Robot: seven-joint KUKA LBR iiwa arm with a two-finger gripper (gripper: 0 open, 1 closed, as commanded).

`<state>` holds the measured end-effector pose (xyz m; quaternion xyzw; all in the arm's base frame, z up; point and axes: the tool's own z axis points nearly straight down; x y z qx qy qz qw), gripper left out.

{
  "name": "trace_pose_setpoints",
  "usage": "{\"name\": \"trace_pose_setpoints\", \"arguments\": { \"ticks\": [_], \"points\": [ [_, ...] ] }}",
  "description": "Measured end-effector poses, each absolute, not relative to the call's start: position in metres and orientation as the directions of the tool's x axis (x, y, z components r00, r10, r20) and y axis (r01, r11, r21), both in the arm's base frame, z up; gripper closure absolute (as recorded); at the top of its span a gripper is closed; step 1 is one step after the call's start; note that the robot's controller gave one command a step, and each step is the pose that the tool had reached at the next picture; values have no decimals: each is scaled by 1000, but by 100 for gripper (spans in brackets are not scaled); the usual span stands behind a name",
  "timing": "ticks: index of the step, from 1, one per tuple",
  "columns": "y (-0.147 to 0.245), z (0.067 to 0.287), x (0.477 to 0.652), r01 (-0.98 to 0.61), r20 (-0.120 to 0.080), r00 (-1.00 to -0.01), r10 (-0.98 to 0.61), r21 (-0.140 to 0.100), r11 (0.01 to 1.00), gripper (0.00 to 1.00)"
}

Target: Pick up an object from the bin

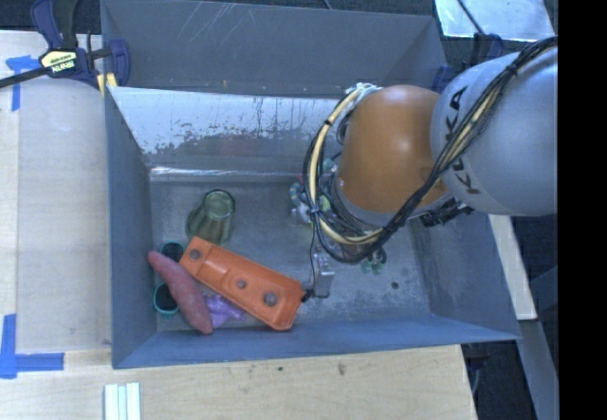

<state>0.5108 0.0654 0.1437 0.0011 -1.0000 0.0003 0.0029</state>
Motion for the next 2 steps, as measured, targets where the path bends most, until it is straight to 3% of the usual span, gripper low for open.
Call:
{"name": "trace_pose_setpoints", "arguments": {
  "ticks": [1,2],
  "points": [
    [65,148,513,0,-3,-1000,0,0,1000,0],
    [91,117,505,115,-9,-993,115,1,993,0]
  ]
}}
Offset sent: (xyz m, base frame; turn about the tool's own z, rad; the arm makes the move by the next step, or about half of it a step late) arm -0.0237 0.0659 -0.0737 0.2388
